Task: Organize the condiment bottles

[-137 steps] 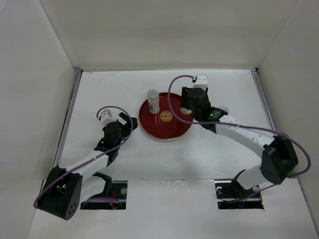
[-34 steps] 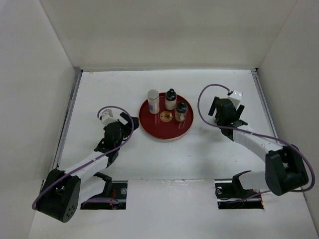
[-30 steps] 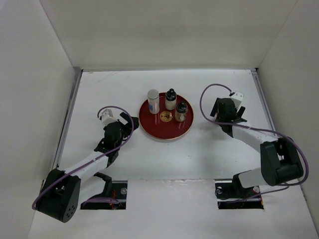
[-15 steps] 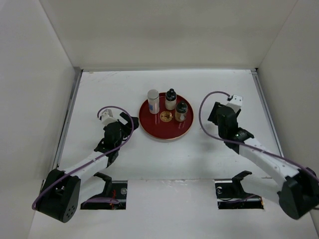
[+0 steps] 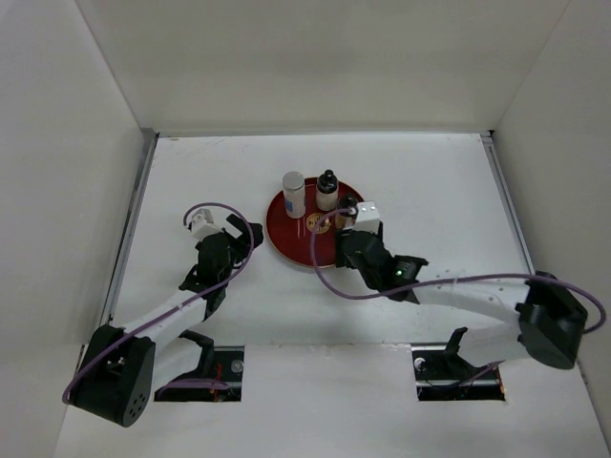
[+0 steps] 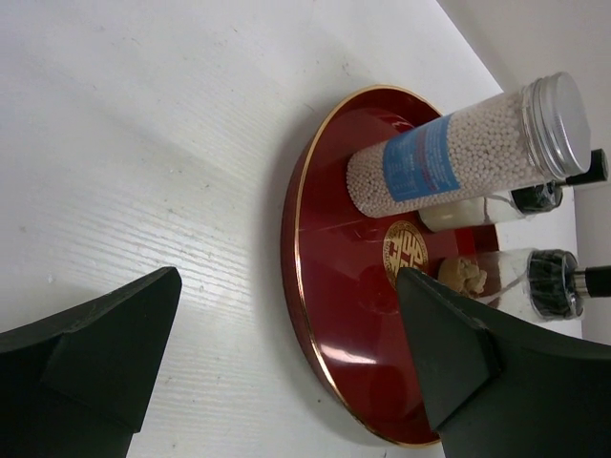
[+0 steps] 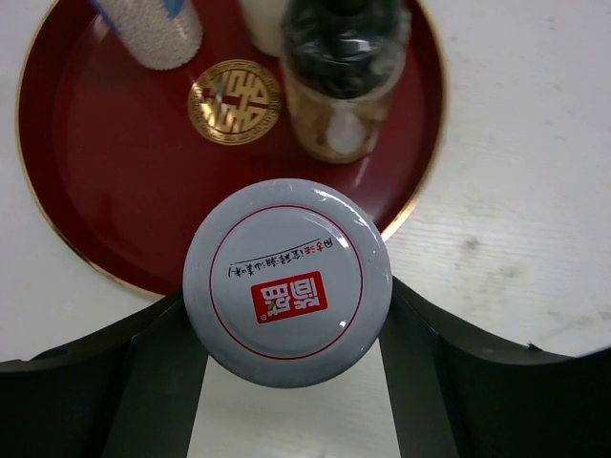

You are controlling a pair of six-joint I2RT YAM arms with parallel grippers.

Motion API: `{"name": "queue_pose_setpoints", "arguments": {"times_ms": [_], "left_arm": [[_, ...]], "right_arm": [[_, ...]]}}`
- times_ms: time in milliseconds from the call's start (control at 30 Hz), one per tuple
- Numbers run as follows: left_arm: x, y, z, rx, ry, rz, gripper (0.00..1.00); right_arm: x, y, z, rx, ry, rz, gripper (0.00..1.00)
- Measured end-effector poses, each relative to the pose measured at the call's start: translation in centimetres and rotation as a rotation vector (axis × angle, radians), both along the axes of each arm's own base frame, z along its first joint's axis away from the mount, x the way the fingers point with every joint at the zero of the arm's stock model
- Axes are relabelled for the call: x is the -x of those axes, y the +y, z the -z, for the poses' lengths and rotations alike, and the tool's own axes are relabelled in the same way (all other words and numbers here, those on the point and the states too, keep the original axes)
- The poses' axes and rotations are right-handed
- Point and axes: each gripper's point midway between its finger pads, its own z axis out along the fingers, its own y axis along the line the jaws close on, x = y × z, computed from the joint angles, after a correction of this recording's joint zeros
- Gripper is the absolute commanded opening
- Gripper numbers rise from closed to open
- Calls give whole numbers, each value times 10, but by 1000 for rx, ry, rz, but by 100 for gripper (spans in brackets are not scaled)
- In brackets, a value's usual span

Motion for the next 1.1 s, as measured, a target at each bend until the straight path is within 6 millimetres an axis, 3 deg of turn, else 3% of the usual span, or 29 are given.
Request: {"name": "queue_pose_setpoints", "arguments": {"times_ms": [200,333,500,600,733,867,1000,1100], "left_arm": [[-1,4,2,-2,7,-13,100],[-1,4,6,-6,17,-12,100],[0,5,11,-14,35,-13,100],[1,5,14,-22,46,-13,100],[3,6,17,-30,57,-12,100],[3,6,20,-35,71,-11,100],[4,6,23,-39,83,-9,100],[4,6,23,-39,83,-9,100]], "right_arm": [[-31,57,21,39,0,-54,58],[-48,82,34,65,-17,-79,62],[-59,96,51,100,-23,-93,82],[-63,96,47,98,-43,-85,95],[-61,99,21,55,-89,-86,100],[-33,84,-40,-57,-185,-110,100],[0,43,-103,-230,-307,-105,100],[11,1,-109,-304,-349,-43,100]]}}
